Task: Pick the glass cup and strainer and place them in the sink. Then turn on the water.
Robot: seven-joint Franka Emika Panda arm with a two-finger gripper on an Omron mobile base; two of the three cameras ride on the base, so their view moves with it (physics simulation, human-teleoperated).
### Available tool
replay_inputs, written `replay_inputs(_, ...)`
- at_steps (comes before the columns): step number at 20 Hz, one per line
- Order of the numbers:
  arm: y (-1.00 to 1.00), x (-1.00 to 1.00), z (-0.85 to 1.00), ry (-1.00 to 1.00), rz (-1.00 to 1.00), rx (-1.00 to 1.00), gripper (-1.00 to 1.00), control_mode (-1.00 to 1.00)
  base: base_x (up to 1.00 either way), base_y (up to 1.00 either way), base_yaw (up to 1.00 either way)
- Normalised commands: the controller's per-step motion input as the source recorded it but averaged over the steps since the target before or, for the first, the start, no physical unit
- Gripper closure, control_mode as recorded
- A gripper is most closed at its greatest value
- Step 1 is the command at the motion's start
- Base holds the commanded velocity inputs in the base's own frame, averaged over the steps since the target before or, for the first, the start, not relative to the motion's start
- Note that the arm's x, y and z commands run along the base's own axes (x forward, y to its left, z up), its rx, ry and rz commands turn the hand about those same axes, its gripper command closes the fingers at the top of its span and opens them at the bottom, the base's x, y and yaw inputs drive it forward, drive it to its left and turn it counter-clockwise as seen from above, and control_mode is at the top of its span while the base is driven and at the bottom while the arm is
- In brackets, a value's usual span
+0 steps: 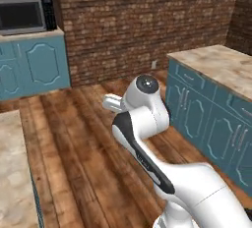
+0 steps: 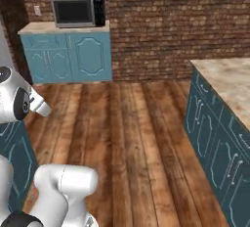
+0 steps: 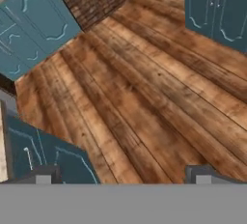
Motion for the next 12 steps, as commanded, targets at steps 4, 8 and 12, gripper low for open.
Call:
replay_inputs(4,0.00,0.00,0.00,0.00,0.00,0.00,-1.00,1.00,0.56,-0.03,-0.64)
replay_inputs(8,0.00,0.00,0.00,0.00,0.00,0.00,-1.00,1.00,0.68,-0.01,-0.64)
replay_inputs(12,0.00,0.00,0.00,0.00,0.00,0.00,-1.00,1.00,0.84,-0.03,-0.60)
